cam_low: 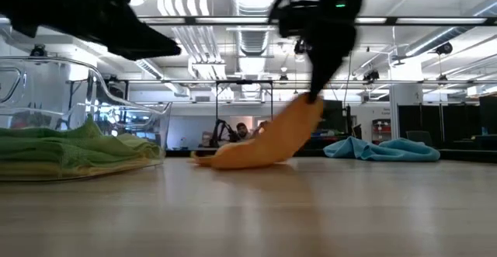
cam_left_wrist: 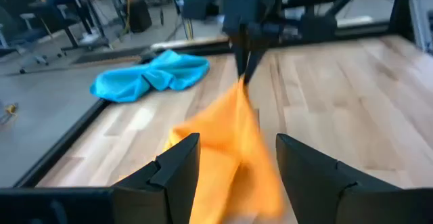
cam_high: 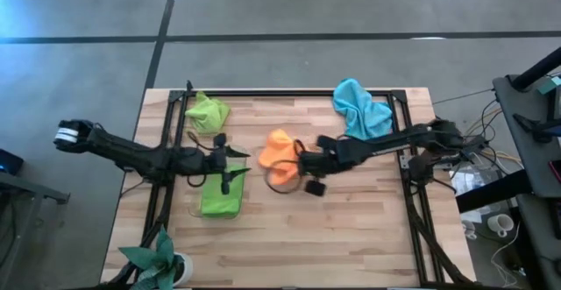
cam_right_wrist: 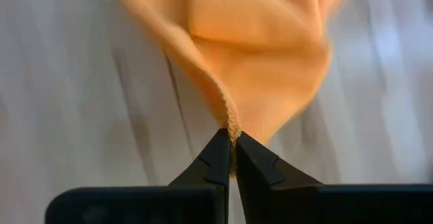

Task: Fold microfiber towels
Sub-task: Fold the orange microfiber towel on the table

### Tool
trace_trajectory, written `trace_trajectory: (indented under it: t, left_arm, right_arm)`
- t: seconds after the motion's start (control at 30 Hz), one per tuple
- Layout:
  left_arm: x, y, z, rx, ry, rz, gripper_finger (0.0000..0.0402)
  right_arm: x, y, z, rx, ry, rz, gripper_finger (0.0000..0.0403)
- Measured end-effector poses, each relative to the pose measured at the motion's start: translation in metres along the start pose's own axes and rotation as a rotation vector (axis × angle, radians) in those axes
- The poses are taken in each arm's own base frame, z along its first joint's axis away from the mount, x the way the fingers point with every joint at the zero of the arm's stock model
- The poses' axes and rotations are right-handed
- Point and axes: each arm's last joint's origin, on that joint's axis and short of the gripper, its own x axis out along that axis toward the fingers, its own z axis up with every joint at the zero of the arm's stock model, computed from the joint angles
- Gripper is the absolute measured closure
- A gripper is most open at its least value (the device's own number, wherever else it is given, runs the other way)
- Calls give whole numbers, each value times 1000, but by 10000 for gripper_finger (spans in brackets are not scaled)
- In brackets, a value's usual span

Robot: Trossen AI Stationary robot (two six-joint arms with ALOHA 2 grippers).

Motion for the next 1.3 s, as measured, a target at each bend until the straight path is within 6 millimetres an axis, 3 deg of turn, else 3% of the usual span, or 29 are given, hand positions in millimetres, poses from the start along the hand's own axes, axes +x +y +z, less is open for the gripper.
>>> trace_trajectory:
  t: [0.1, 0.2, 0.37, 0.57, 0.73, 0.83, 1.0, 1.3]
  left_arm:
    - [14, -4, 3, 17, 39, -3, 222]
    - [26, -8, 7, 45, 67, -5, 222]
    - [37, -11, 16, 57, 65, -8, 222]
    - [38, -11, 16, 53, 71, -12, 222]
    - [34, -11, 17, 52, 77, -19, 222]
    - [32, -10, 16, 48, 72, -25, 222]
    - [31, -10, 15, 49, 76, -26, 222]
    - [31, -10, 14, 54, 84, -27, 222]
  right_arm:
    - [-5, 2, -31, 60, 44, -7, 378]
    - [-8, 6, -47, 82, 0, 21, 343]
    - [-9, 31, -42, -84, -178, 113, 271]
    - [22, 56, -12, -185, -277, 135, 234]
    - [60, 77, 7, -223, -198, 121, 243]
    - [73, 86, 16, -235, -171, 115, 254]
    - [82, 88, 20, -200, -115, 96, 281]
    - [85, 71, 18, -100, -26, 57, 365]
